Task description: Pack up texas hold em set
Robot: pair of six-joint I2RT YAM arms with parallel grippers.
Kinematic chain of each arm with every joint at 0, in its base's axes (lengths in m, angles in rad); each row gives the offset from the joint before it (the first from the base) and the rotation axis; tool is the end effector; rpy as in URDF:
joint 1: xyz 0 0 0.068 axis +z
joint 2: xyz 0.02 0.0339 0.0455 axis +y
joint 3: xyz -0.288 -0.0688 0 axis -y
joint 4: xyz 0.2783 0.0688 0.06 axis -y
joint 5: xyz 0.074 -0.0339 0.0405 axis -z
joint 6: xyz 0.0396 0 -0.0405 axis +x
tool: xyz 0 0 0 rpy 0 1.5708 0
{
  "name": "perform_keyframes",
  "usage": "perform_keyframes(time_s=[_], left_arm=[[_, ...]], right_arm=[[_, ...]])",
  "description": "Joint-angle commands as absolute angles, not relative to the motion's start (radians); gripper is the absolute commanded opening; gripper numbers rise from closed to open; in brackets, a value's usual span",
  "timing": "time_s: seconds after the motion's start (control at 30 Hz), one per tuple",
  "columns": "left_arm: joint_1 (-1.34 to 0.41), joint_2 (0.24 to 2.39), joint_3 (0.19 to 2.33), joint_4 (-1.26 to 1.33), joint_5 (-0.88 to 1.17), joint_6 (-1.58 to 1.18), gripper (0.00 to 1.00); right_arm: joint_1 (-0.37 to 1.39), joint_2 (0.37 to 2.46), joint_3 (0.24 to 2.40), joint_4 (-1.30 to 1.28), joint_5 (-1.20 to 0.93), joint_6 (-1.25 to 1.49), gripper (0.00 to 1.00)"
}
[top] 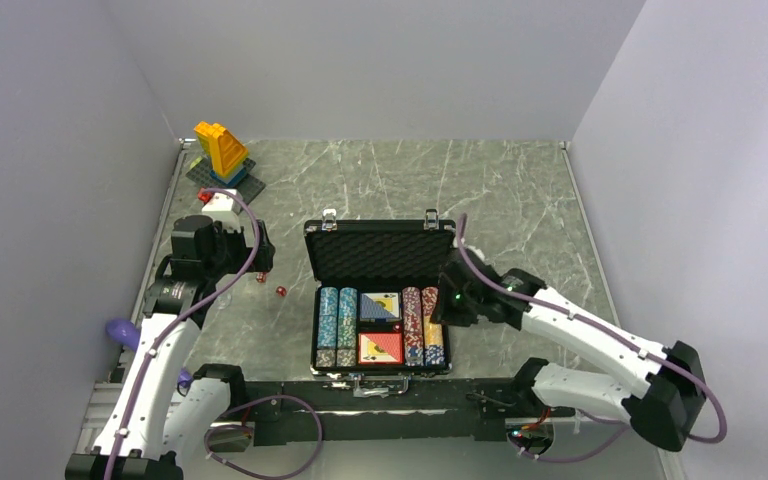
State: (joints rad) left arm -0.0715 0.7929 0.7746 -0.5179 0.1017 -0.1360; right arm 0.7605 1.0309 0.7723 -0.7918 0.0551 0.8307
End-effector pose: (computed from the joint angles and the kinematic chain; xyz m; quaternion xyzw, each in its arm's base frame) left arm 0.1939 -0.0179 0.3156 -0.0029 0.8684 -0.0951 0.4867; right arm 0.1557 0.1451 0.2489 0.0410 0.9651 0.1651 0.1990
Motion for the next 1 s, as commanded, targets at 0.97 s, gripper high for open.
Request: perform_keyframes(time_s=[0.97], left_arm=[[-0.074,0.758,0.792,-0.476,0.141,-0.142,0.99]], right_arm=[[1.125,1.599,1.129,-0.784,0.317,1.127,0.0]])
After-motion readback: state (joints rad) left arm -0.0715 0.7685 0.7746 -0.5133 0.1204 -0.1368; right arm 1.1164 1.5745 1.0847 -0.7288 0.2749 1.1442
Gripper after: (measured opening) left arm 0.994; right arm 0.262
